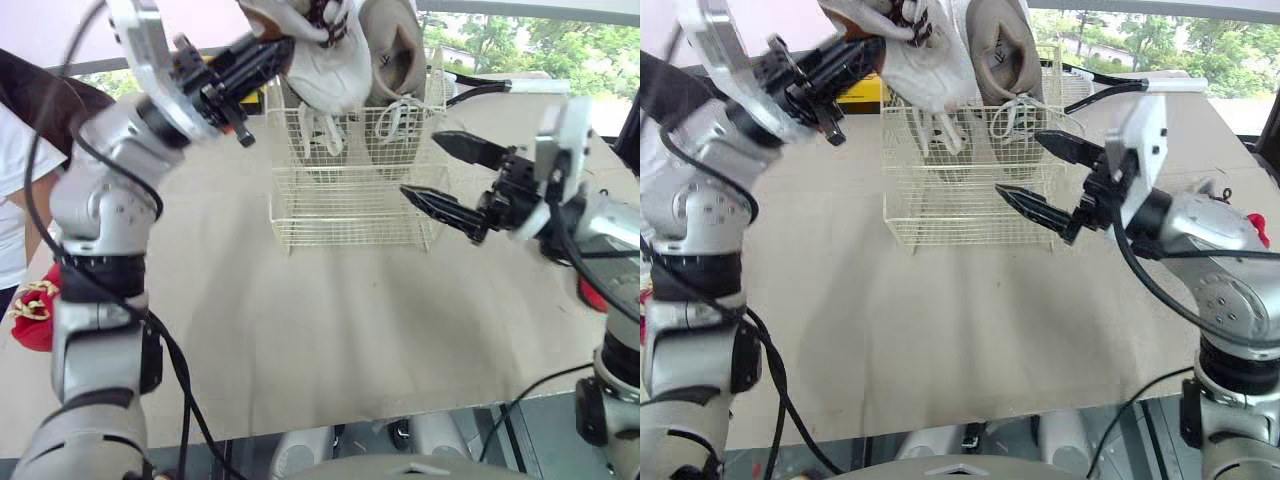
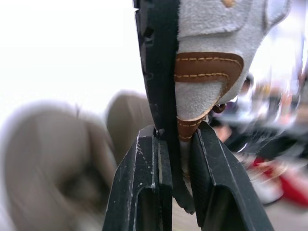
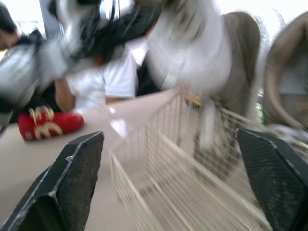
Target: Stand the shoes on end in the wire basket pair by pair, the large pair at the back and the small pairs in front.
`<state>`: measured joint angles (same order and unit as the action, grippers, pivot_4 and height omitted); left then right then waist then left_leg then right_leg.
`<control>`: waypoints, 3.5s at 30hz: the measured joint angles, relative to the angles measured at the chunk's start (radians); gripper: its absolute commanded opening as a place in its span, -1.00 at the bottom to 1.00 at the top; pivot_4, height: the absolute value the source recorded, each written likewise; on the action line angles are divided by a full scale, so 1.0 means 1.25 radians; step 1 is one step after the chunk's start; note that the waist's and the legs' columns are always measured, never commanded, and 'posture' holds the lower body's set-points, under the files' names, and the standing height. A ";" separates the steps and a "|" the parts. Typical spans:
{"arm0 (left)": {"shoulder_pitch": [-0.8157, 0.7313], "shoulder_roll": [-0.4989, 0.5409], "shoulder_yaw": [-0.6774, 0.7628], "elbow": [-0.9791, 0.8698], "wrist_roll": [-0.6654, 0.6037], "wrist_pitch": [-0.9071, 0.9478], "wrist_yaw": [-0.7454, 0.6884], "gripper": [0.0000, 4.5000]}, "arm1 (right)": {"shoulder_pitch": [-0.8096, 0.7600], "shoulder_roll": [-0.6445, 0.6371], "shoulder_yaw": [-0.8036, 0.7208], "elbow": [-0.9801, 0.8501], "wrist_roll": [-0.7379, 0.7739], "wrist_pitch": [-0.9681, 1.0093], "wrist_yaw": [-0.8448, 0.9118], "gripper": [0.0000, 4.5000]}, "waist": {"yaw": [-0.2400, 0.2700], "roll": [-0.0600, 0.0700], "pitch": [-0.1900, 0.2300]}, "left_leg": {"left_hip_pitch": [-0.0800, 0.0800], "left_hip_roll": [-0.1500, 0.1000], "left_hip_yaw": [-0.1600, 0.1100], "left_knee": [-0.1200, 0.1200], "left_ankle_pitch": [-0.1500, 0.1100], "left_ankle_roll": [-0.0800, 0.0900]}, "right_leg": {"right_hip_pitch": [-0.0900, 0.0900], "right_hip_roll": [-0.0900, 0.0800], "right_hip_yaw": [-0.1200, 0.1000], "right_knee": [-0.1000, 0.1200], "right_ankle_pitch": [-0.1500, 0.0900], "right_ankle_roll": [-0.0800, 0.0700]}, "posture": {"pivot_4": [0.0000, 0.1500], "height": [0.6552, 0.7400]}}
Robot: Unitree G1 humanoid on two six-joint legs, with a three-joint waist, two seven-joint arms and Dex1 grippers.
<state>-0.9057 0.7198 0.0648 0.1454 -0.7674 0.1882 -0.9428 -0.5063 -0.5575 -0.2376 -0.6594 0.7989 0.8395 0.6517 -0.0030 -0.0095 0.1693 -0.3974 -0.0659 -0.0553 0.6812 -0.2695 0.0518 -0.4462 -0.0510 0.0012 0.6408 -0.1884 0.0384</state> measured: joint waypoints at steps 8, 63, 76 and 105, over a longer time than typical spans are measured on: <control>-0.192 -0.057 -0.090 0.433 0.241 -0.260 -0.335 -0.89 | 0.109 -0.077 -0.074 -0.084 0.071 -0.017 -0.033 0.90 | -0.008 -0.002 0.001 | -0.001 0.001 0.000 0.000 -0.001 0.002 | -0.001 -0.003 -0.001 0.000 0.000 0.001 | 1.00 1.00; 0.332 -0.109 -0.080 -0.571 -0.133 0.558 0.157 0.95 | 0.174 -0.446 -0.133 0.344 -0.074 0.351 -0.229 0.90 | 0.008 -0.004 0.002 | 0.007 0.005 0.012 0.003 -0.003 0.006 | 0.005 0.000 0.013 0.001 -0.001 -0.003 | 1.00 1.00; 0.345 -0.125 -0.118 -0.578 -0.071 0.517 0.168 0.95 | -0.188 -0.360 0.123 0.881 -0.291 0.160 -0.124 0.90 | 0.008 -0.005 0.003 | 0.010 0.008 0.016 0.001 -0.005 0.008 | 0.009 0.002 0.017 -0.008 0.001 0.000 | 1.00 1.00; 0.477 -0.212 0.012 -0.605 -0.106 0.413 0.235 1.00 | -0.161 0.017 -0.196 0.279 -0.154 -0.021 -0.165 -0.99 | -0.009 0.001 0.001 | 0.001 0.010 0.016 0.000 -0.006 0.006 | -0.002 0.003 0.019 -0.007 0.006 0.008 | 1.00 1.00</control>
<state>-0.3094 0.4551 0.0795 -0.6105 -0.9005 0.7040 -0.6495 -0.7072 -0.5360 -0.4827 -0.3104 0.6062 0.8135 0.4453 -0.0138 -0.0076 0.1705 -0.3967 -0.0540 -0.0356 0.6815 -0.2772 0.0596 -0.4493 -0.0475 0.0248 0.6319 -0.1813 0.0489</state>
